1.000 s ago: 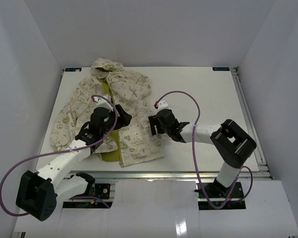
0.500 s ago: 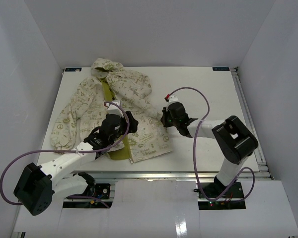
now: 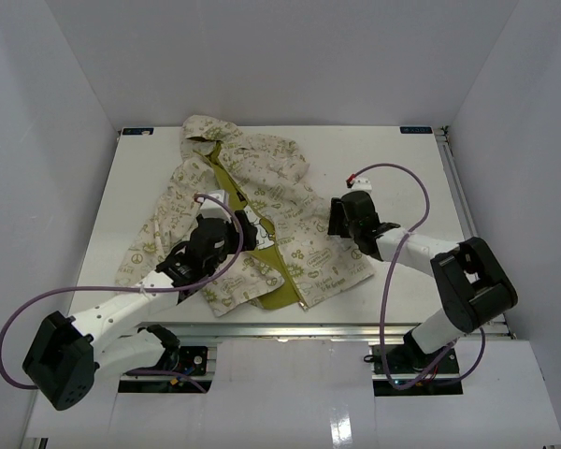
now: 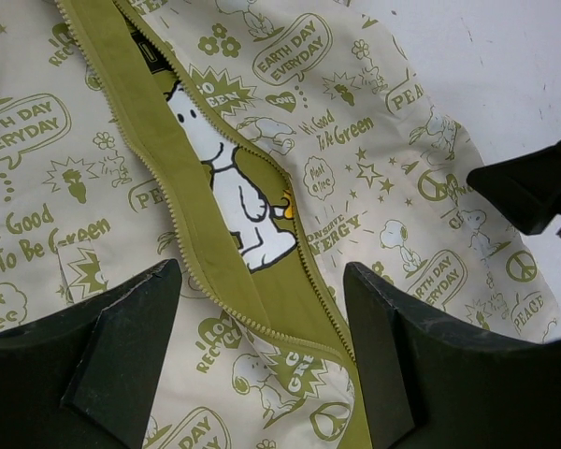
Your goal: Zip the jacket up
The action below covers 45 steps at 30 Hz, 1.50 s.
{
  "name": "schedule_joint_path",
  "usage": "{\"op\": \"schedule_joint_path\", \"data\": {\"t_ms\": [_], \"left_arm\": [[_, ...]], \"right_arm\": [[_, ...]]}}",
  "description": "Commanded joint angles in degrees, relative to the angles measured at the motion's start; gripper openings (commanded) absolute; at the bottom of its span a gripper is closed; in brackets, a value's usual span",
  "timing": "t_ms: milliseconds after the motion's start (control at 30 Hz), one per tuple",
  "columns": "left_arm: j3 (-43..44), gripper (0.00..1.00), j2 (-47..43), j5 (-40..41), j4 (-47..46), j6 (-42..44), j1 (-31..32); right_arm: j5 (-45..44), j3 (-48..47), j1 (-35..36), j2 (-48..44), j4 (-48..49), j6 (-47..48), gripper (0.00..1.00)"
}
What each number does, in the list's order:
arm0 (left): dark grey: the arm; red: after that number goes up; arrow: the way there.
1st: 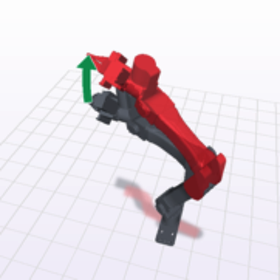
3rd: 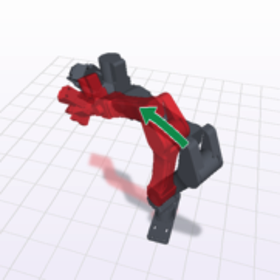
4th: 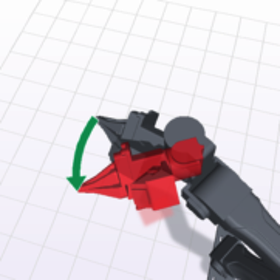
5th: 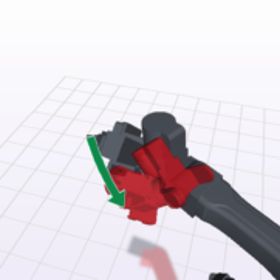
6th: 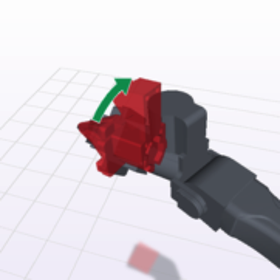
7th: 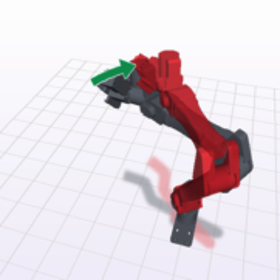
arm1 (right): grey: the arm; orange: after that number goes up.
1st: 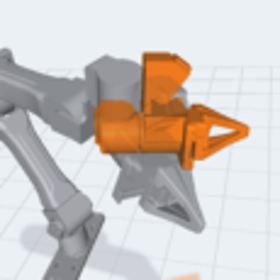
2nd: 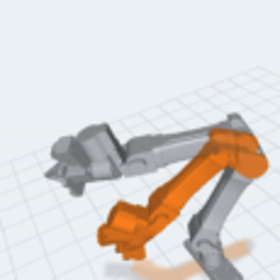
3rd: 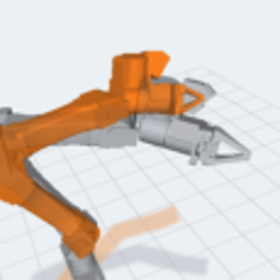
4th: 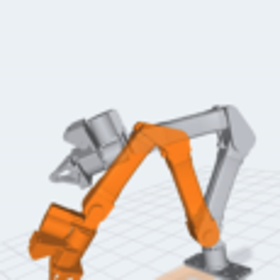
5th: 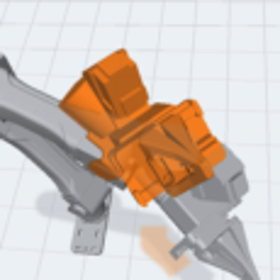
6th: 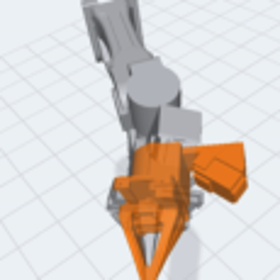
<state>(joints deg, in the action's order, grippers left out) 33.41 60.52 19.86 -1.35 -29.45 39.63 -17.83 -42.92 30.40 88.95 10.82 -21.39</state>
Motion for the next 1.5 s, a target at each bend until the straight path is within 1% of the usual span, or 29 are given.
{"op": "schedule_joint_path", "data": {"t_ms": [0,33,100,133,167,200,300,433,500,733,867,967,1133,1467], "left_arm": [[-1.17,0.81,-3.14,1.64,-1.32,0.91,0.45],[-1.39,0.81,-3.71,1.53,-1.71,1.07,0.45],[-1.87,0.81,-4.91,1.06,-2.34,1.15,0.45],[-2.14,0.81,-5.32,0.92,-2.41,1.08,0.52],[-2.38,0.81,-6.0,0.71,-2.6,0.92,0.54],[-2.61,0.81,-6.77,0.49,-2.83,0.74,0.54],[-3.86,0.81,-8.3,-0.34,-4.26,0.54,0.54],[-4.14,0.81,-8.85,-1.37,-4.97,0.45,0.54],[-3.99,0.81,-8.69,-1.69,-4.9,0.45,0.54],[-3.88,0.81,-8.22,-1.23,-4.71,0.62,0.54],[-3.97,0.81,-7.65,-0.99,-4.62,0.74,0.62],[-3.89,0.81,-7.21,-1.28,-4.7,0.8,0.55],[-3.54,0.81,-6.64,-1.66,-4.55,0.96,0.63],[-3.84,0.81,-8.09,-1.39,-4.36,0.8,0.63]], "right_arm": [[-10.57,-6.82,4.29,-8.59,-12.2,3.31,0.67],[-9.45,-6.94,5.77,-10.39,-14.5,4.34,0.67],[-3.15,-5.63,8.47,-13.48,-15.36,5.87,0.63],[1.45,-3.69,9.23,-14.17,-15.1,6.55,0.62],[3.86,-2.16,10.77,-15.1,-14.52,6.67,0.61],[5.64,-0.75,12.52,-16.09,-13.84,6.63,0.59],[9.35,3.15,19.79,-16.44,-12.42,7.06,0.58],[3.09,5.25,26.94,-14.39,-12.06,4.52,0.58],[2.03,5.15,28.39,-13.46,-12.34,3.33,0.58],[-2.99,6.25,30.24,-12.92,-15.73,0.21,0.59],[-0.23,6.87,30.55,-13.03,-16.63,-0.45,0.59],[-2.45,7.69,30.68,-13.83,-18.93,-2.21,0.59],[-1.61,10.16,30.68,-16.18,-18.48,-3.36,0.59],[1.03,9.24,30.68,-11.25,-16.06,-2.87,0.59]]}}
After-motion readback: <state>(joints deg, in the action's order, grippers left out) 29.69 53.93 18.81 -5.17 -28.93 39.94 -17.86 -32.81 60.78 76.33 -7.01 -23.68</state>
